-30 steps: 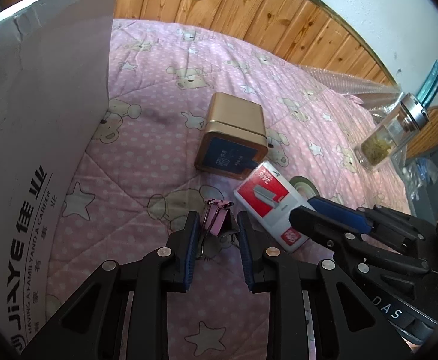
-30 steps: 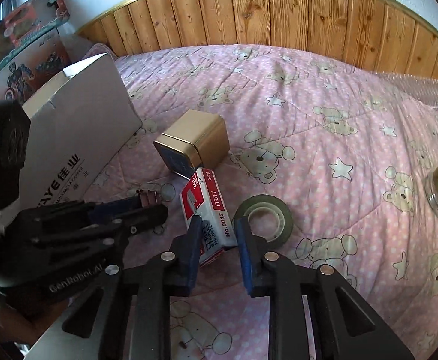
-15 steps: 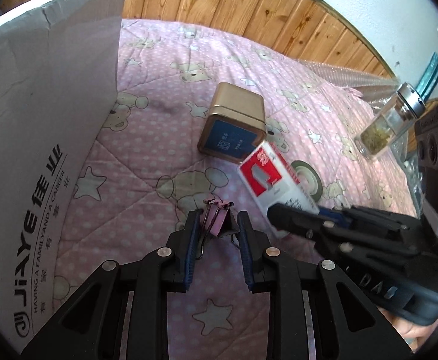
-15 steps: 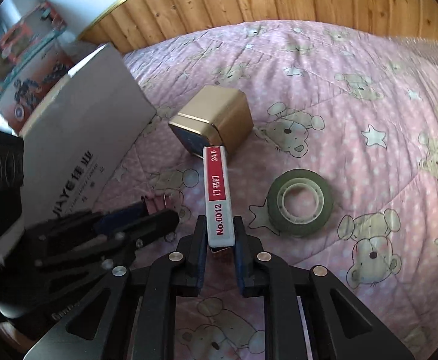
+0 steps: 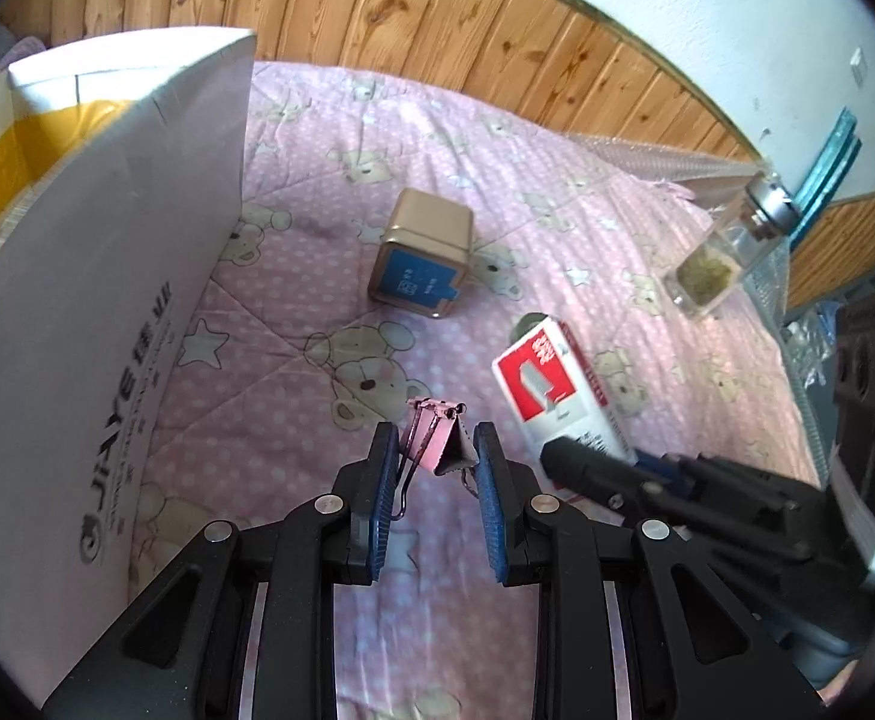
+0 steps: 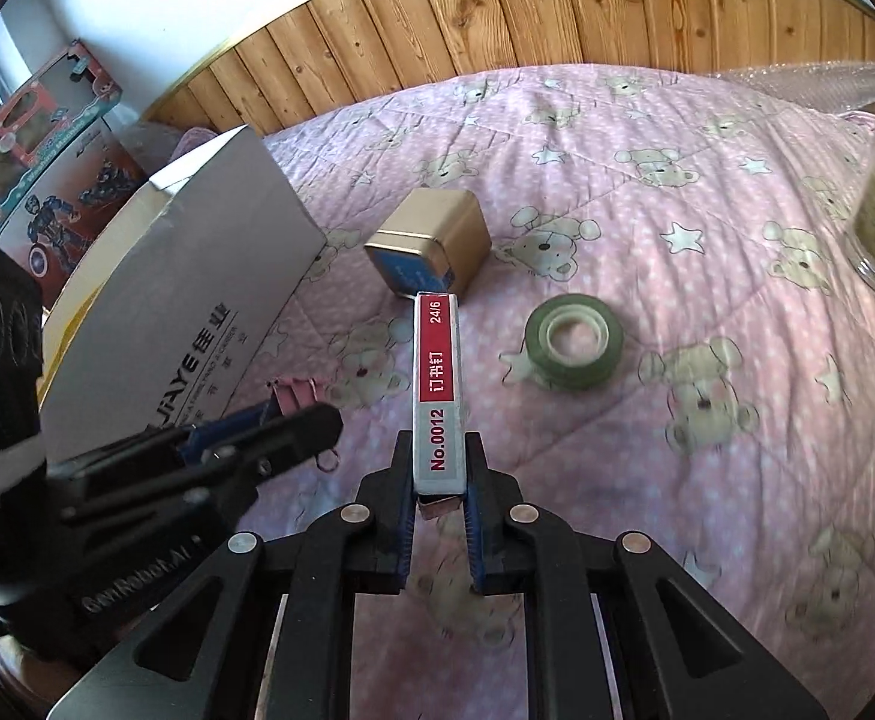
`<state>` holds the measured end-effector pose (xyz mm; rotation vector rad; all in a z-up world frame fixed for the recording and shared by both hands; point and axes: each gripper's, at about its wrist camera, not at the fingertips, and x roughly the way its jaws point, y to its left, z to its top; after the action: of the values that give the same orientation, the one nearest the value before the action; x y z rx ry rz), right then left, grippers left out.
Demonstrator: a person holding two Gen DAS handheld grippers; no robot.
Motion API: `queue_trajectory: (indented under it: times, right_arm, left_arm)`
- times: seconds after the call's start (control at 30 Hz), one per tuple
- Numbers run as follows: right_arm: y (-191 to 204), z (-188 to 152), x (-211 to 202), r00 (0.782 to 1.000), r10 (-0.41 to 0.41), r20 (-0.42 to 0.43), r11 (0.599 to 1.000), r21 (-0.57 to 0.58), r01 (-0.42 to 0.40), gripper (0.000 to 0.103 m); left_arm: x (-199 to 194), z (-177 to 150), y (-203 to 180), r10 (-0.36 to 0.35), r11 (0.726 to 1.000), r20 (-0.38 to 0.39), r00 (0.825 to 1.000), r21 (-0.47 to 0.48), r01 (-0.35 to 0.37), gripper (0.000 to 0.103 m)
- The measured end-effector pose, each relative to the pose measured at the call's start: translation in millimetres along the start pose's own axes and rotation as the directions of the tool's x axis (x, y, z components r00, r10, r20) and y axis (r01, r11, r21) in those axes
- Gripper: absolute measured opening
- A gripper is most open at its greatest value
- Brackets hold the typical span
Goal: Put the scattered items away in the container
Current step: 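Lift the binder clip and staple box and carry both toward the white box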
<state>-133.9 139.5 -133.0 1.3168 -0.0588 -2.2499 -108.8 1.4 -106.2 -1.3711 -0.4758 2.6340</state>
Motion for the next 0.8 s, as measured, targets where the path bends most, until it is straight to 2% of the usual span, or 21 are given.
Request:
queue_trajectory:
  times: [0.8]
  right_arm:
    - [46, -66, -48, 0.998, -0.011, 0.069, 0.999, -0.043, 0.014, 0.014]
  left_arm:
    - [-82, -29, -1, -0.022, 1.0, 0.061, 0.998, 0.024, 0.021, 0.026]
